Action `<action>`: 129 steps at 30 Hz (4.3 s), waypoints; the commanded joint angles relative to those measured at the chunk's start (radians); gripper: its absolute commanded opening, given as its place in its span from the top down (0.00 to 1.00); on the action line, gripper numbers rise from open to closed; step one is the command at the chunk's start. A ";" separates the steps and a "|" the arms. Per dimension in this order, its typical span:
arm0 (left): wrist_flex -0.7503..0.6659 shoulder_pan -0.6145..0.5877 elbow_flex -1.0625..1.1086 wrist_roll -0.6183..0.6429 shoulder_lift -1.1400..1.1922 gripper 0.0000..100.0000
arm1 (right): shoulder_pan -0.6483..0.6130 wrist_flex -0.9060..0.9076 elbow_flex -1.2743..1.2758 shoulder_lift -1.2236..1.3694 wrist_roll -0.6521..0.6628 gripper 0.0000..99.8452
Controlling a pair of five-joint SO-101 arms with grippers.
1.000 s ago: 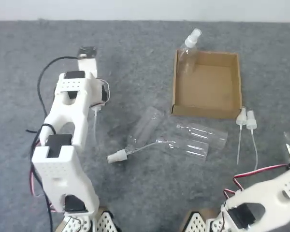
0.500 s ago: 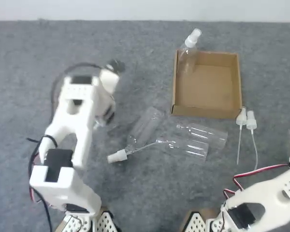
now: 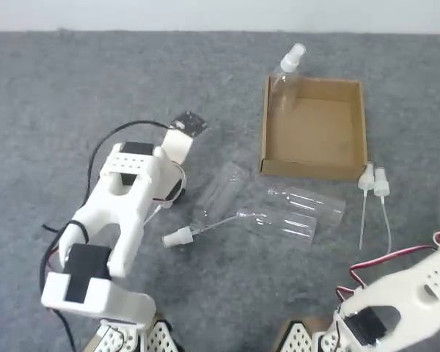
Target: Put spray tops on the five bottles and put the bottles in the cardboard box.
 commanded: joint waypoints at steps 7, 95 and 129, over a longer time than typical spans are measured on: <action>-0.029 0.003 -0.104 0.005 -0.052 0.88 | -0.050 -0.010 0.000 -0.097 -0.005 0.82; -0.103 0.104 0.291 0.279 -0.660 0.99 | -0.286 0.236 -0.417 -0.047 -0.060 1.00; 0.196 0.055 -0.225 0.430 -1.106 0.99 | -1.538 -0.390 0.968 -1.351 -0.746 0.99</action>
